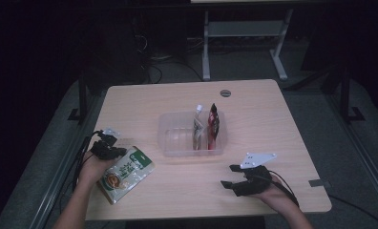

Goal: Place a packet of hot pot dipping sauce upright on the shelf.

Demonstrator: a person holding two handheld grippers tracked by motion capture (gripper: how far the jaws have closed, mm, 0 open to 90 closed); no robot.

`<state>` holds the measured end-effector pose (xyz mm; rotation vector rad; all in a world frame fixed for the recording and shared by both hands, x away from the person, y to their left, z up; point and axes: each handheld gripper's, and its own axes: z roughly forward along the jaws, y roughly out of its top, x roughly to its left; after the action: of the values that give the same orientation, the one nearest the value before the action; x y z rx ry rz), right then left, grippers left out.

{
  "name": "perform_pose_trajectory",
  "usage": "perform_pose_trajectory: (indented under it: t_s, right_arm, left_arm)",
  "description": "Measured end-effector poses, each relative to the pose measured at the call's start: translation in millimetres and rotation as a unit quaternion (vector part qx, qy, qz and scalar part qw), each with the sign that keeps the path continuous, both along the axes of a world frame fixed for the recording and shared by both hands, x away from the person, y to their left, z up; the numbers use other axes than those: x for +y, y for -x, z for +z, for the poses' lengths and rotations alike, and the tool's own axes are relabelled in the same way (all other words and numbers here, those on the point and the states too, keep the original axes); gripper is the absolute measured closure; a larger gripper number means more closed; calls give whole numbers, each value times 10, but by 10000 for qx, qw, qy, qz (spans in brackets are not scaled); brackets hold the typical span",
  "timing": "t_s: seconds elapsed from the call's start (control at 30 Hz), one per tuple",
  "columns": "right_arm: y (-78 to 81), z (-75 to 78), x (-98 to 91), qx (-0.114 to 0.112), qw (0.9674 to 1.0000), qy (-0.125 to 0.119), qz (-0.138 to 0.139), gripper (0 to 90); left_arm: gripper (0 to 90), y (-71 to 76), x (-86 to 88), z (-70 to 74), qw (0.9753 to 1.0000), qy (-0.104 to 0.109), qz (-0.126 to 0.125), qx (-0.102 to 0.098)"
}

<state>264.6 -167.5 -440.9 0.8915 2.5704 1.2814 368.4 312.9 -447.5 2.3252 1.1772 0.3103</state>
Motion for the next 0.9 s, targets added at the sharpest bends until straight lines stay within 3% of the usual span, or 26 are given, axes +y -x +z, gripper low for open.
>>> perform_pose_trajectory:
  t_s: [0.07,0.13,0.27,0.43,0.63,0.77,0.9]
  right_arm:
    - [3,0,6,19,10000,4,-6,316]
    - [4,-1,9,7,10000,20,-5,316]
    - [4,0,-1,9,10000,35,-14,316]
    - [1,-1,-15,-23,10000,18,-37,316]
    - [9,3,-7,-24,10000,46,-9,316]
    - [5,-2,1,0,10000,58,-13,316]
    - [12,3,14,-22,10000,69,16,316]
  left_arm:
    - [899,35,-76,-2,9998,86,-178,64]
    - [899,70,-144,11,9989,28,-457,115]
    - [898,135,-153,96,9983,62,-583,-18]
    - [898,297,125,221,9992,210,-238,-235]
    - [898,606,479,266,9992,149,238,-298]
    - [898,771,685,243,9980,-77,590,-190]
    - [898,827,784,173,9969,-53,787,40]
